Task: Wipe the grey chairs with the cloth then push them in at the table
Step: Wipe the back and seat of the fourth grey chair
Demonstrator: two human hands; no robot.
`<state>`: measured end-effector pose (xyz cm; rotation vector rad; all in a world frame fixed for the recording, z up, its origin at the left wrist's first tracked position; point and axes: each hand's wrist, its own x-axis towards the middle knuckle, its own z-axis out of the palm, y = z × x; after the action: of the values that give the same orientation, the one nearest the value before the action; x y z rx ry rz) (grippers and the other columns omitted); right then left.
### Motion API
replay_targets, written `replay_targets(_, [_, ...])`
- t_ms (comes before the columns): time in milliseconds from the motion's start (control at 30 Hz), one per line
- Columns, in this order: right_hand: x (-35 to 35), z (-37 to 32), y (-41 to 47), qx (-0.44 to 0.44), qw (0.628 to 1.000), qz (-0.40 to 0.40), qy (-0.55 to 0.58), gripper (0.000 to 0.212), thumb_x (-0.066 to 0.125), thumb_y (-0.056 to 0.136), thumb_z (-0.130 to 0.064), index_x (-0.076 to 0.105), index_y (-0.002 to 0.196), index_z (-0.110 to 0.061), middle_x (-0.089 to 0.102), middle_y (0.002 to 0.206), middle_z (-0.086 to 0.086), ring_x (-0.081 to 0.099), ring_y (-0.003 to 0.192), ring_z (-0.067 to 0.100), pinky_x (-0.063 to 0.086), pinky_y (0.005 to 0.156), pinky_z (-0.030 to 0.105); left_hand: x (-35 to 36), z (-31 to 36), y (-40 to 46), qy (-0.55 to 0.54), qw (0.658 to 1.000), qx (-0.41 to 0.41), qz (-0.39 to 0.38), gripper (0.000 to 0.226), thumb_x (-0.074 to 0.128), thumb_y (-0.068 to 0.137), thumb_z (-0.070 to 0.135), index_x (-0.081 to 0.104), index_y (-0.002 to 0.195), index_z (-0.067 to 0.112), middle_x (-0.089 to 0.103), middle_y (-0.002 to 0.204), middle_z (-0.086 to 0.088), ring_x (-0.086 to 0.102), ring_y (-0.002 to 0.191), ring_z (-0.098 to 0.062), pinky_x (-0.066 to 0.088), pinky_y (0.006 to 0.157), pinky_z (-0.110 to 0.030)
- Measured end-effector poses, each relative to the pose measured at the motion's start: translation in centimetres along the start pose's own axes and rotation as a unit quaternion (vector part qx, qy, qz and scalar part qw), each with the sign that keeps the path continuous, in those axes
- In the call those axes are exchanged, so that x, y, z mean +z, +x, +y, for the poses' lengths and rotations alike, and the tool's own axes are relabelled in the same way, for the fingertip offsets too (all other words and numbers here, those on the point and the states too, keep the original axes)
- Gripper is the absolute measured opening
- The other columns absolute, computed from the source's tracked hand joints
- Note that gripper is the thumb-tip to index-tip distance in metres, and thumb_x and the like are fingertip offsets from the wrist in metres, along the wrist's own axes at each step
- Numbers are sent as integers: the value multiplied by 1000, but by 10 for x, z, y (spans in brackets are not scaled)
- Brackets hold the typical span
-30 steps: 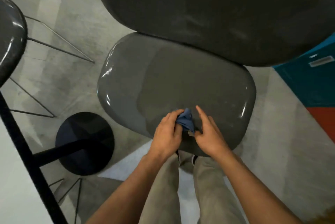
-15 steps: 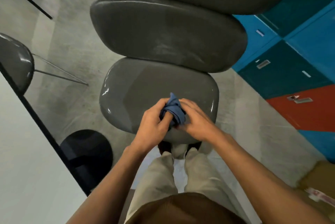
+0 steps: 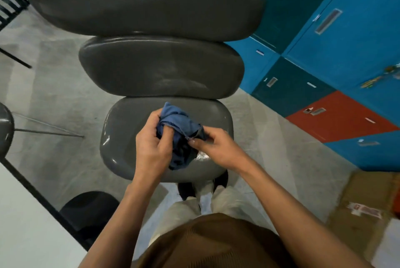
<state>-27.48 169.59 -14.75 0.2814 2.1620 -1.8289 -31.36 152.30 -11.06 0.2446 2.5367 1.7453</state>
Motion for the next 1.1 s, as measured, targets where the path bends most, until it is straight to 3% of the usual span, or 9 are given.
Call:
replay_targets(100, [-3,-6,-5,-14,999,29,-7,10,69,94,-26,69,103,-31,68,103,-3,66,101,14,54,95,49,2,6,5,-4,1000,-16,14,24,55,103,10,60,114,31,68,94,23,65,87,-2,53,77,-20])
replay_targets(300, [-7,-25,-14,2,997,40,73,34,60,94,-35,65,122,-16,67,121,10,63,117,27,48,105,54,-2,17,15,-7,999,-31,42,23,52,105,13,61,116,32,68,95,26,65,91,-1,54,85,-30])
replay_targets(400, [-11,-36,-15,-2,994,51,101,40,57,95,-38,64,122,-9,63,122,23,58,120,39,42,106,61,-5,21,18,-16,998,-32,54,24,50,105,13,62,119,30,69,99,27,65,98,-2,53,88,-28])
replay_targets(467, [-12,-43,-14,-9,992,58,108,44,56,95,-40,63,119,-4,62,120,26,62,118,34,42,105,62,-4,23,18,-22,997,-33,64,22,48,106,14,62,117,27,70,100,22,66,99,-6,53,88,-33])
replay_targets(533, [-13,-48,-13,-16,991,65,115,43,55,95,-41,64,115,-5,64,115,25,64,108,26,44,101,61,0,25,18,-33,995,-47,76,21,47,106,13,63,113,25,70,97,20,66,94,-5,52,84,-32])
replay_targets(633, [-18,-49,-9,-16,991,68,113,44,54,95,-45,64,114,-7,67,114,21,64,112,36,46,100,61,8,30,17,-33,991,-72,112,22,47,106,14,61,100,30,65,85,23,60,80,0,49,76,-30])
replay_targets(833, [-37,-39,-4,-12,994,12,105,25,50,107,-29,64,117,-11,72,114,10,67,110,26,53,98,46,34,35,5,-24,971,-133,197,24,49,106,18,59,92,35,65,82,22,59,79,-5,50,75,-34])
replay_targets(1000, [-47,-27,-1,-2,995,-36,97,30,51,106,-33,64,112,-7,70,112,14,66,108,29,53,96,49,54,40,-17,-11,947,-177,268,18,51,106,19,60,94,29,66,84,22,60,80,-3,51,76,-32])
replay_targets(1100, [-46,-25,-3,3,992,-73,99,22,49,107,-26,68,110,-15,74,103,0,68,96,7,56,82,28,63,41,-36,-12,926,-209,314,18,50,106,21,61,93,29,66,84,21,60,79,-4,51,75,-32])
